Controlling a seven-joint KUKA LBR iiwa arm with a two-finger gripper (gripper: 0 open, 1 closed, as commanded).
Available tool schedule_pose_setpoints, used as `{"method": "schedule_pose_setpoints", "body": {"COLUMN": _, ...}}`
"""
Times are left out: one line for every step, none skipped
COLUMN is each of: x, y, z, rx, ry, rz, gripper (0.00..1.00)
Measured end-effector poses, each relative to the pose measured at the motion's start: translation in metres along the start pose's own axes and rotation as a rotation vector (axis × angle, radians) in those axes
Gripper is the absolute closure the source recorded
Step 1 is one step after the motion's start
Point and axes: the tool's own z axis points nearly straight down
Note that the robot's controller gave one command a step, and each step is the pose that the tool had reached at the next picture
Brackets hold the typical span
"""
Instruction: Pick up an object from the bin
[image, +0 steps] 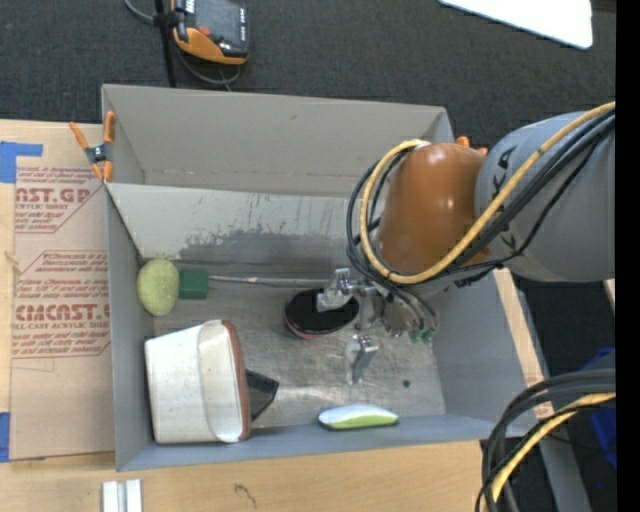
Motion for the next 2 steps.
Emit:
{"method": "schedule_pose_setpoints", "body": {"x": -0.029, "y": 0.003, "z": 0.006, "rx": 0.001, "ry": -0.001, "rz": 0.08, "gripper": 0.0}}
{"method": "schedule_pose_setpoints", "body": {"x": -0.055, "y": -0.023, "z": 0.042, "rx": 0.002, "ry": -0.008, "rz": 0.056, "gripper": 0.0}}
